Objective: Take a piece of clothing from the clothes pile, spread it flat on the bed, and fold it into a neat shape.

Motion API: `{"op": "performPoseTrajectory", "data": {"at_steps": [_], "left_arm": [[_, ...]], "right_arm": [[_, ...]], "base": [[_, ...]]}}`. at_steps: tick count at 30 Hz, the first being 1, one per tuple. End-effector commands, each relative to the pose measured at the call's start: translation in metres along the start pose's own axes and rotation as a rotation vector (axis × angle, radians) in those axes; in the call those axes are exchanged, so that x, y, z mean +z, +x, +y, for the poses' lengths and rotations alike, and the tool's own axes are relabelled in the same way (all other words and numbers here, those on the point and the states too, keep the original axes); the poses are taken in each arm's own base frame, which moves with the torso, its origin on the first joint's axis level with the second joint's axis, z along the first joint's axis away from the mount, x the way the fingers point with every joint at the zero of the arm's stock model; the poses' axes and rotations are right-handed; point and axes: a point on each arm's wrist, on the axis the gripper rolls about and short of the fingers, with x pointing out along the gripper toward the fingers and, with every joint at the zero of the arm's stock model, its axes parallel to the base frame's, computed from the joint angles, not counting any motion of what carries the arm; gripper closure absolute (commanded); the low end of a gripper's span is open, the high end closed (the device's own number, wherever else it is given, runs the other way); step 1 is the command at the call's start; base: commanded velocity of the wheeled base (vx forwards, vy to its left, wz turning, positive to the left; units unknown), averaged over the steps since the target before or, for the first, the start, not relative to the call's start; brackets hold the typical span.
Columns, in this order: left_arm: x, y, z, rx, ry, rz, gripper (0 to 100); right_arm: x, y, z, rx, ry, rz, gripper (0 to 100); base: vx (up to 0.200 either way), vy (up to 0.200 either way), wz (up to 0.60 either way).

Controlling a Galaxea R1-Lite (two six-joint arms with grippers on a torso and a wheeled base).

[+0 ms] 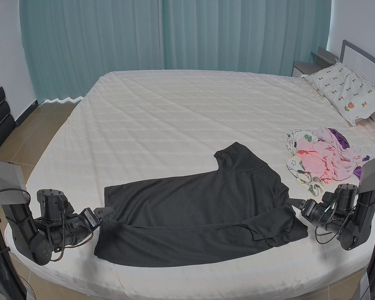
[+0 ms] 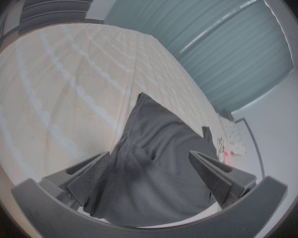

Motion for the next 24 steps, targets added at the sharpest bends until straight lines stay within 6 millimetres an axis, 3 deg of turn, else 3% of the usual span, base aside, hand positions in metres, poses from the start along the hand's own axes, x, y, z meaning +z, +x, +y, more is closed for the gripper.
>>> {"op": "performPoseTrajectory", "data": {"at_steps": [1, 7, 12, 13, 18, 24], "left_arm": [[-0.008, -0.013, 0.023, 0.045, 0.043, 0.079, 0], [-0.028, -0.010, 0.034, 0.061, 0.170, 0.203, 0], [-0.029, -0.008, 0.035, 0.053, 0.184, 0.203, 0], [-0.028, -0.008, 0.034, 0.051, 0.184, 0.201, 100], [-0.033, -0.004, 0.035, 0.051, 0.201, 0.201, 100], [-0.040, -0.021, 0.038, 0.082, 0.205, 0.187, 100]], "right_arm": [[-0.001, 0.000, -0.001, -0.002, 0.002, 0.004, 0], [-0.001, 0.001, 0.000, 0.000, 0.000, 0.006, 0], [-0.001, 0.001, 0.000, 0.000, 0.000, 0.006, 0], [-0.001, 0.001, -0.001, -0.001, 0.000, 0.007, 0], [-0.001, 0.001, -0.001, -0.001, 0.002, 0.007, 0], [-0.001, 0.001, -0.001, -0.001, 0.002, 0.005, 0]], "base": [[0.000, 0.000, 0.00], [0.000, 0.000, 0.00], [0.000, 0.000, 0.00], [0.000, 0.000, 0.00], [0.000, 0.000, 0.00], [0.000, 0.000, 0.00]]}}
